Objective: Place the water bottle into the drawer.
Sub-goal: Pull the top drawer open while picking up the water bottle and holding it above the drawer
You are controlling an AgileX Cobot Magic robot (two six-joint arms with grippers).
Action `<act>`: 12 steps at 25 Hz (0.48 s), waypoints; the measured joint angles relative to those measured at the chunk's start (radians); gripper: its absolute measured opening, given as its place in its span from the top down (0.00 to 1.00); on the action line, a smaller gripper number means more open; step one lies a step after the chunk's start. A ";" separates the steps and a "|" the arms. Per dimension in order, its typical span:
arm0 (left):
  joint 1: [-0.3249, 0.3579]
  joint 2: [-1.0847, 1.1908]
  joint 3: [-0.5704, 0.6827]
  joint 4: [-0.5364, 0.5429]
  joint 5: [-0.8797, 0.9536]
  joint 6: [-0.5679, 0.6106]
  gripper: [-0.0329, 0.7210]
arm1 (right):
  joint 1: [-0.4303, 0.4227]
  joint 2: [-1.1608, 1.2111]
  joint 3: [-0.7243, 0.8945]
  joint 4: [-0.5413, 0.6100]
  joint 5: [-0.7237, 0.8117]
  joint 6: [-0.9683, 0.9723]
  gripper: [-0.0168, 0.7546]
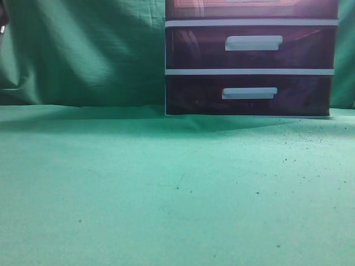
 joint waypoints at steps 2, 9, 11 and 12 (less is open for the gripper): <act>-0.023 -0.032 -0.083 0.001 0.079 0.000 0.57 | 0.000 0.000 0.000 0.000 0.000 0.000 0.91; -0.052 -0.174 -0.236 -0.002 0.262 0.000 0.57 | 0.000 0.000 0.000 -0.014 -0.017 0.000 0.91; -0.052 -0.219 -0.241 -0.010 0.285 0.000 0.57 | 0.000 0.000 0.002 -0.010 -0.102 0.000 0.91; -0.052 -0.239 -0.243 -0.022 0.295 0.000 0.57 | 0.000 0.000 0.005 0.000 -0.189 0.000 0.91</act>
